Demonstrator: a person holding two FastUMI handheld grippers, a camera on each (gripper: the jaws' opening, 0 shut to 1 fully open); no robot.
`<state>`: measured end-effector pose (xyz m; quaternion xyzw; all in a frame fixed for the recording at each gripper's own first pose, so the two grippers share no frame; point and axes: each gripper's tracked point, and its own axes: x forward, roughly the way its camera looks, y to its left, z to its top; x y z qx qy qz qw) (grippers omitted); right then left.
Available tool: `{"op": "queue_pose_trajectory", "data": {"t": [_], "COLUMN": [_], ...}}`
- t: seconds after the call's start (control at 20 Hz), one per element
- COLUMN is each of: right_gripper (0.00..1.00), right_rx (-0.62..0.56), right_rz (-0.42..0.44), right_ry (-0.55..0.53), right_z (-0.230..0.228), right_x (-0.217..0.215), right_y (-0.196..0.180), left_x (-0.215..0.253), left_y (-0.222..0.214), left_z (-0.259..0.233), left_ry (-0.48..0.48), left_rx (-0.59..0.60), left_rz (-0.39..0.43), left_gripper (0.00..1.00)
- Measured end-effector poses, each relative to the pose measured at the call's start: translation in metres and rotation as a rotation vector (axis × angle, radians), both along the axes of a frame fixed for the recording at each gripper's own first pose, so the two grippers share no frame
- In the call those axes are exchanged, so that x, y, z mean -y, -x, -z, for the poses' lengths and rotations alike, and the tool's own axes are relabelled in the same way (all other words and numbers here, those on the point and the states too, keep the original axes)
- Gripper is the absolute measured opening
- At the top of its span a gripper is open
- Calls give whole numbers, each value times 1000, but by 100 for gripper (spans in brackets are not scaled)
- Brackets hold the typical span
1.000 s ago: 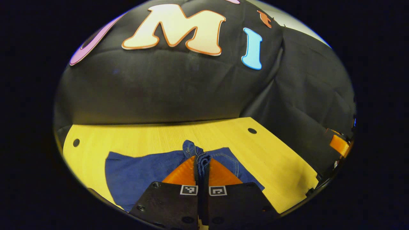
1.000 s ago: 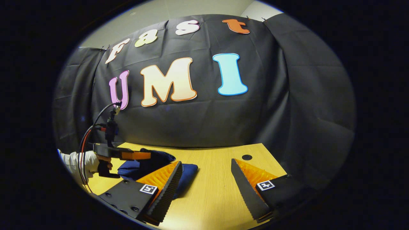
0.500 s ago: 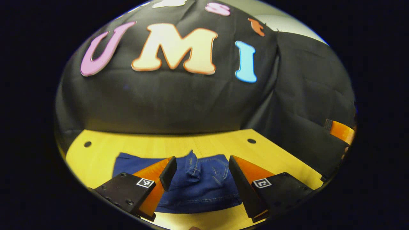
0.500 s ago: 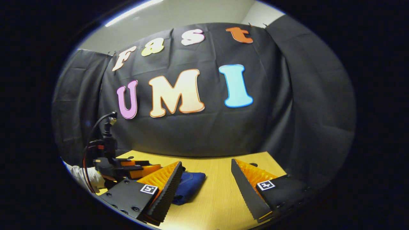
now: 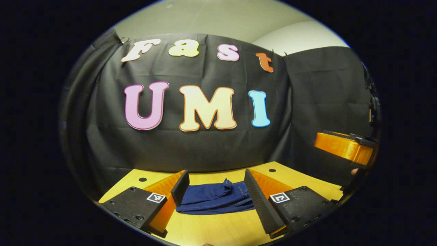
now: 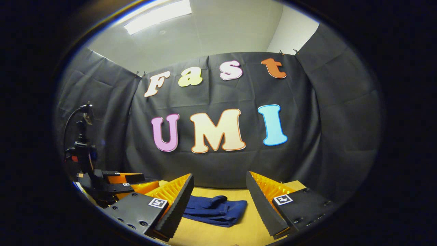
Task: Grasp the waist and the cuffs of the jeans and fold them to make the two legs overlap; first hold the waist and fold one-third of the jeans toward the cuffs, then hold the cuffs and fold the remaining one-third in the same direction to finish folding.
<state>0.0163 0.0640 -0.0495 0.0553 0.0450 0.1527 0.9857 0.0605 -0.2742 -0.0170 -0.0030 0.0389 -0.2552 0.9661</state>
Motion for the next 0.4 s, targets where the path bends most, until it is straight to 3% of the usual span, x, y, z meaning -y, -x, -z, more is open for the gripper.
{"op": "queue_pose_trajectory", "data": {"t": [0.15,0.3,0.35,0.4], "right_gripper": [97,92,97,92], "right_rx": [6,24,29,30], "right_rz": [-9,-20,-23,-26], "right_ry": [-30,-42,-38,-33], "right_z": [-12,-24,-27,-30], "right_x": [-13,-22,-24,-25], "right_y": [20,35,36,39], "left_x": [-18,-28,-29,-30], "left_y": [28,42,46,47], "left_z": [-10,-21,-24,-24], "left_ry": [-22,-31,-24,-17], "left_rx": [33,60,66,67], "left_rz": [1,-5,-3,-6], "left_gripper": [95,94,94,93]}}
